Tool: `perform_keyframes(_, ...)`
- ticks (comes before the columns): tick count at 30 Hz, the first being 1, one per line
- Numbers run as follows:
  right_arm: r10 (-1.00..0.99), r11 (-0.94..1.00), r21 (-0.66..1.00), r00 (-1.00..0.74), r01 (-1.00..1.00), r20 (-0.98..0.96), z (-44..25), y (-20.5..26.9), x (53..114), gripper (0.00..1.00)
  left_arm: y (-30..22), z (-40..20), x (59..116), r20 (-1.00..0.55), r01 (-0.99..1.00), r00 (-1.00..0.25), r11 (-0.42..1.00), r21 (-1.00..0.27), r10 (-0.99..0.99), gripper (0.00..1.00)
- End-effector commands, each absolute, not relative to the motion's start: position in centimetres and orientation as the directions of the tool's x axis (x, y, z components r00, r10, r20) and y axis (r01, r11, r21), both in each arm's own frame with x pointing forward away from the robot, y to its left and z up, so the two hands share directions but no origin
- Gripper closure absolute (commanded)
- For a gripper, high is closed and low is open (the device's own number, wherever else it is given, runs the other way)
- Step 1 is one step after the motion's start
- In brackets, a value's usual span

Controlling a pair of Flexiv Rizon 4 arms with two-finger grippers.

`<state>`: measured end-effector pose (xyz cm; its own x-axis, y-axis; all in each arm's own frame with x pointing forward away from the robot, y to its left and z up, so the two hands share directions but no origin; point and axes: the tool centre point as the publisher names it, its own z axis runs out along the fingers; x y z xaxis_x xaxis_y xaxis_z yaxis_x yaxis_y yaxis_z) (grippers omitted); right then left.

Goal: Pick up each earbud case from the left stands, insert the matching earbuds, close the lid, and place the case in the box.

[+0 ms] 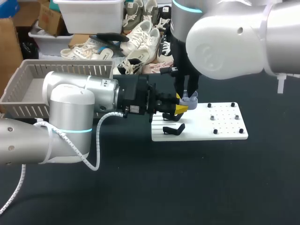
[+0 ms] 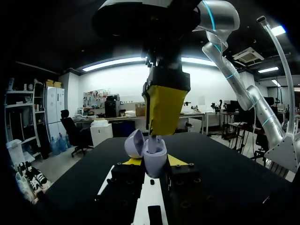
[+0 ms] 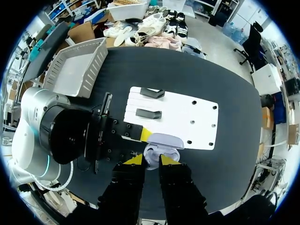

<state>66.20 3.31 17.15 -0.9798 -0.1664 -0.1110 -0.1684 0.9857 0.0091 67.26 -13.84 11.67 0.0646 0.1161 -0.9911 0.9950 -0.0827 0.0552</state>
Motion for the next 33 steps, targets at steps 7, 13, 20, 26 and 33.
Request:
perform_keyframes(7, -0.166, 0.986, 0.005, -0.98, -0.167, -0.107, 16.8, 3.5, 66.5, 1.0, -13.8, 11.6, 67.2, -0.991, 0.995, 0.066, -0.081, 0.056, 0.115, 1.0)
perform_keyframes(13, -0.166, 0.986, -0.001, -0.981, -0.166, -0.1, 16.4, 3.4, 66.6, 1.0, -13.8, 11.6, 67.2, -0.991, 0.995, 0.066, -0.081, 0.056, 0.115, 1.0)
perform_keyframes(20, -0.17, 0.985, -0.015, -0.981, -0.169, -0.091, 16.1, 3.5, 66.8, 1.0, -13.8, 11.6, 67.2, -0.991, 0.995, 0.066, -0.081, 0.056, 0.115, 1.0)
perform_keyframes(26, -0.169, 0.986, -0.027, -0.982, -0.167, -0.086, 16.0, 3.4, 66.8, 0.73, -13.8, 11.6, 67.2, -0.991, 0.995, 0.066, -0.081, 0.056, 0.115, 1.0)
perform_keyframes(33, -0.154, 0.988, -0.019, -0.984, -0.153, -0.094, 17.2, 3.1, 66.3, 0.53, -13.8, 11.6, 67.2, -0.991, 0.995, 0.066, -0.081, 0.056, 0.115, 1.0)
